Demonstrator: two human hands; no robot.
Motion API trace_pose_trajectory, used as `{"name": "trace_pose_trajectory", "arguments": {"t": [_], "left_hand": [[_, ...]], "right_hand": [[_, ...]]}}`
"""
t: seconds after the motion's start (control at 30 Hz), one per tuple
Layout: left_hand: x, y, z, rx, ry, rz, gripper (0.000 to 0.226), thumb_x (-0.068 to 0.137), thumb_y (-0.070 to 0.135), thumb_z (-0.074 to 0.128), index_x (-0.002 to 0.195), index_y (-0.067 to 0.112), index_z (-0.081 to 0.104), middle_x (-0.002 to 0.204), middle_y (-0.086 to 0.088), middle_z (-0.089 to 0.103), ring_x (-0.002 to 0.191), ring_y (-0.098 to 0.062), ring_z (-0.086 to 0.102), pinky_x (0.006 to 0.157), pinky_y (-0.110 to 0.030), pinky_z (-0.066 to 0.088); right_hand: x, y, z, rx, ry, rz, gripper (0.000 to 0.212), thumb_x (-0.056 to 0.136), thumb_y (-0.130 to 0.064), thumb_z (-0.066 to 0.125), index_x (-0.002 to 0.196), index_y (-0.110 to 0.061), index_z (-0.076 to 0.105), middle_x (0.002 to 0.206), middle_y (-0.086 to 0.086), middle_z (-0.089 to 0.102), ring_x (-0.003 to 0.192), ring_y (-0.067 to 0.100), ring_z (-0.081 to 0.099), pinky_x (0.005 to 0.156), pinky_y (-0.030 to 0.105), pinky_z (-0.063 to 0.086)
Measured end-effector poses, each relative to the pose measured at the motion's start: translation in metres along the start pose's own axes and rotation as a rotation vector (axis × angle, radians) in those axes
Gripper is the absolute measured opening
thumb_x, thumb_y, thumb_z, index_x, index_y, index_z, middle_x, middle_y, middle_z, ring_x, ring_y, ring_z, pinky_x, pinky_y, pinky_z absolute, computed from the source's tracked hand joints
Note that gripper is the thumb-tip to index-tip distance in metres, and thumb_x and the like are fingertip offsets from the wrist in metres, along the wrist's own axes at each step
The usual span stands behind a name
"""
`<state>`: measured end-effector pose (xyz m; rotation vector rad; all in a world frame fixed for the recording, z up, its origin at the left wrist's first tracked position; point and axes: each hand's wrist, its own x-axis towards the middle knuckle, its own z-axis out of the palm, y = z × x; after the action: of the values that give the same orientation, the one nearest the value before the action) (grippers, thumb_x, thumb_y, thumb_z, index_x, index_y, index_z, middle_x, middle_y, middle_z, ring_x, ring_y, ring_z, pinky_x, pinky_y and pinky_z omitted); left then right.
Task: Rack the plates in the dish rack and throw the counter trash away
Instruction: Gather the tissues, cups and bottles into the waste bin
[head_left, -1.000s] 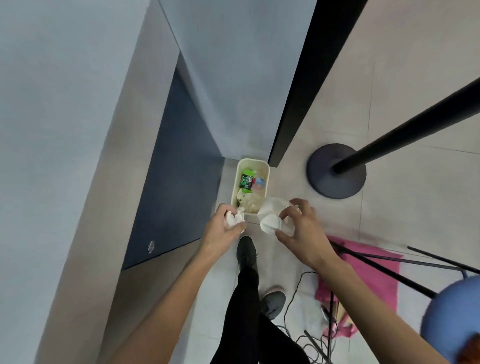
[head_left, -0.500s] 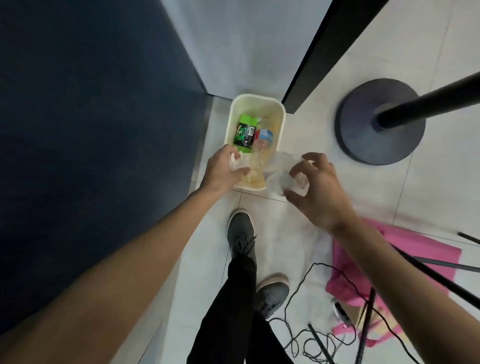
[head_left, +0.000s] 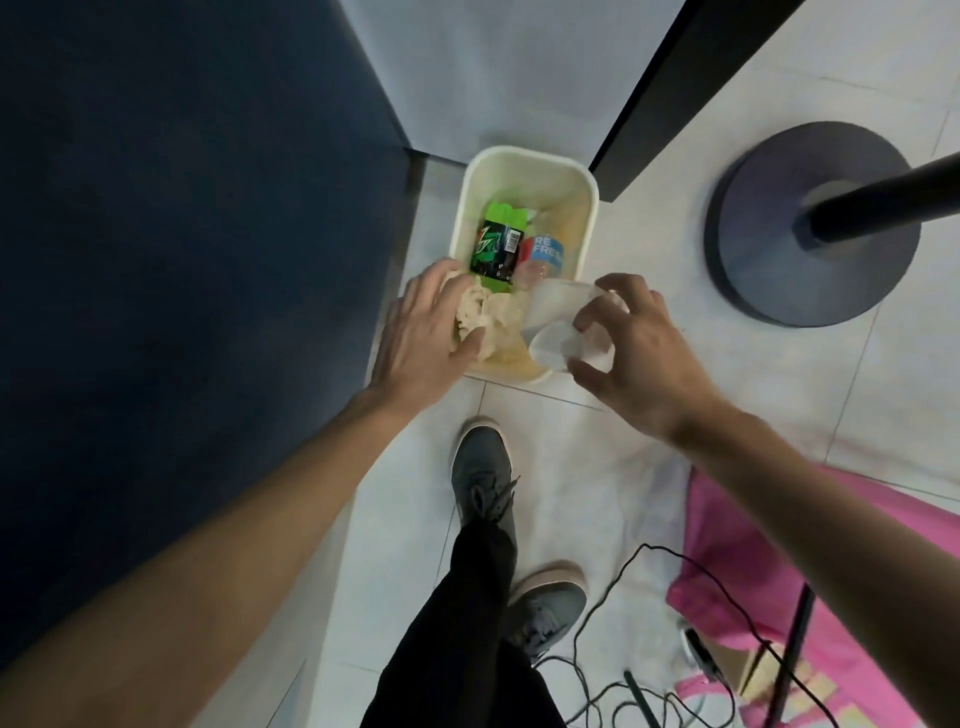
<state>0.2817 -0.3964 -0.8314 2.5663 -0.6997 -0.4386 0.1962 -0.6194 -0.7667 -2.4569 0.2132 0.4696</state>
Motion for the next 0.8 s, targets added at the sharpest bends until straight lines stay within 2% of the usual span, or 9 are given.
{"name": "trace_pose_trajectory", "arguments": {"t": [0.1,0.2,0.3,0.4,0.53,0.63,0.8], "left_hand": [[-0.012,-0.012,0.006,-0.027,-0.139,-0.149,0.095,0.079,0.05,0.075,0.153,0.014,0.027,0.164,-0.003,0.015,0.146,-0.027,0.022,0.11,-0.048,0.032],[-0.025,-0.017,0.018,-0.048,-0.232,-0.13,0.114,0.078,0.055,0.075,0.159,0.013,0.006,0.167,-0.002,-0.002,0.152,-0.023,0.011,0.115,-0.049,0.03],[-0.031,-0.017,0.027,-0.104,-0.196,-0.129,0.114,0.079,0.053,0.074,0.159,0.014,0.003,0.167,-0.001,-0.002,0.149,-0.024,0.023,0.104,-0.047,0.043],[-0.031,-0.021,0.029,-0.19,-0.167,-0.129,0.112,0.08,0.054,0.073,0.159,0.016,0.004,0.167,0.002,-0.002,0.145,-0.017,0.03,0.091,-0.037,0.051],[-0.03,-0.025,0.03,-0.28,-0.168,-0.141,0.11,0.079,0.052,0.076,0.159,0.027,0.004,0.166,0.011,-0.001,0.142,-0.005,0.024,0.09,-0.029,0.046],[-0.03,-0.027,0.033,-0.29,-0.15,-0.144,0.11,0.078,0.053,0.077,0.158,0.028,0.007,0.166,0.012,0.003,0.143,-0.004,0.023,0.093,-0.025,0.041],[-0.029,-0.024,0.03,-0.245,-0.16,-0.163,0.109,0.078,0.051,0.079,0.159,0.026,0.01,0.166,0.011,0.005,0.141,-0.003,0.025,0.091,-0.022,0.04]], "right_hand": [[0.031,0.0,-0.005,-0.088,-0.033,-0.101,0.038,0.081,-0.026,0.072,0.113,-0.014,0.057,0.141,0.01,0.035,0.119,0.031,0.039,0.082,0.037,0.048],[0.069,-0.001,-0.005,-0.165,-0.044,-0.14,0.04,0.081,-0.026,0.071,0.115,-0.012,0.056,0.142,0.013,0.034,0.122,0.033,0.037,0.085,0.039,0.048],[0.1,-0.006,0.002,-0.22,-0.053,-0.132,0.04,0.081,-0.025,0.072,0.116,-0.012,0.057,0.142,0.014,0.034,0.125,0.034,0.038,0.089,0.042,0.049],[0.121,-0.01,0.022,-0.257,-0.095,-0.143,0.04,0.081,-0.025,0.073,0.116,-0.012,0.057,0.139,0.015,0.036,0.119,0.036,0.044,0.089,0.044,0.049],[0.134,-0.009,0.05,-0.295,-0.157,-0.147,0.039,0.083,-0.027,0.072,0.116,-0.012,0.057,0.137,0.015,0.036,0.12,0.037,0.045,0.093,0.045,0.047],[0.138,-0.007,0.067,-0.32,-0.182,-0.113,0.04,0.086,-0.027,0.071,0.12,-0.011,0.057,0.139,0.015,0.036,0.125,0.035,0.042,0.095,0.047,0.049],[0.126,-0.008,0.071,-0.316,-0.175,-0.088,0.052,0.087,-0.034,0.068,0.13,-0.01,0.05,0.151,0.018,0.025,0.141,0.037,0.023,0.107,0.05,0.039]]}}
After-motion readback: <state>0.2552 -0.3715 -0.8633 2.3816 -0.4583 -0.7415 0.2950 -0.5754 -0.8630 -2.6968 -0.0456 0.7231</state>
